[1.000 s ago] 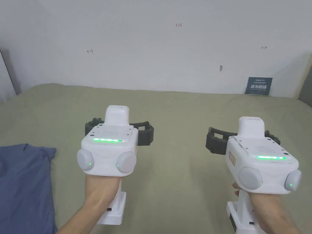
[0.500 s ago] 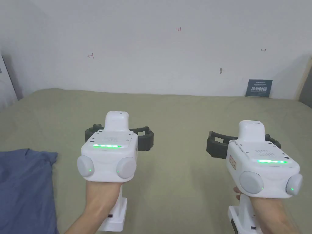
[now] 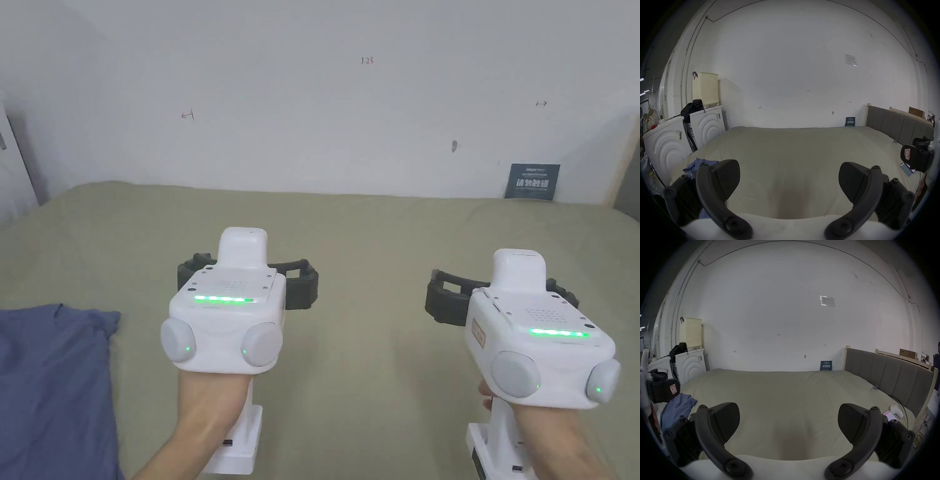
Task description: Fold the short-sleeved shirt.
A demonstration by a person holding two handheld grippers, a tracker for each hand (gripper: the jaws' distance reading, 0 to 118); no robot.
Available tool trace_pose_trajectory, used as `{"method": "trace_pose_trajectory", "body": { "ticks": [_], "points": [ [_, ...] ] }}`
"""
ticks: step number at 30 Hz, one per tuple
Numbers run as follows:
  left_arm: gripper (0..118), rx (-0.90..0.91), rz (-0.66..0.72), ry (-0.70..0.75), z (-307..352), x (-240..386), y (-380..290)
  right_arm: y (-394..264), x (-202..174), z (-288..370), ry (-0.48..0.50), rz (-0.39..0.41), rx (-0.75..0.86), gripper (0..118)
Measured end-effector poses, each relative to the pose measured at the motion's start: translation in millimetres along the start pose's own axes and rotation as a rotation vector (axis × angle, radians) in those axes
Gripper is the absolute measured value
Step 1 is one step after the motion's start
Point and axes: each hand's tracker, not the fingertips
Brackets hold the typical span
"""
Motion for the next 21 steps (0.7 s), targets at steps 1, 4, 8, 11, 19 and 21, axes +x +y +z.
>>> {"method": "trace_pose_trajectory", "body": {
  "ticks": [1, 4, 8, 11, 19, 21],
  "points": [
    [118, -0.001, 0.001, 0.001, -1.0, -0.6, -0.4, 0.2, -1.5, 0.4, -0.009, 0.015, 0.007, 118],
    [118, 0.001, 0.003, 0.003, -1.7, -2.3, -0.1, 1.6, -2.6, 2.5, 0.003, 0.019, 0.017, 118],
    [118, 0.004, 0.014, 0.006, 0.9, -4.1, 1.2, 3.1, -4.4, 3.4, -0.001, 0.014, 0.03, 118],
    [118, 0.008, 0.012, 0.004, 2.0, -4.7, 2.1, 2.9, -4.6, 1.8, -0.004, 0.023, 0.027, 118],
    [118, 0.004, -0.006, 0.002, 0.0, -4.2, -0.6, 0.0, -3.8, 1.7, -0.011, 0.032, 0.016, 118],
    [118, -0.001, -0.006, 0.001, -0.3, -3.9, -2.9, -0.5, -2.9, 2.2, -0.014, 0.032, 0.018, 118]
  ]
}}
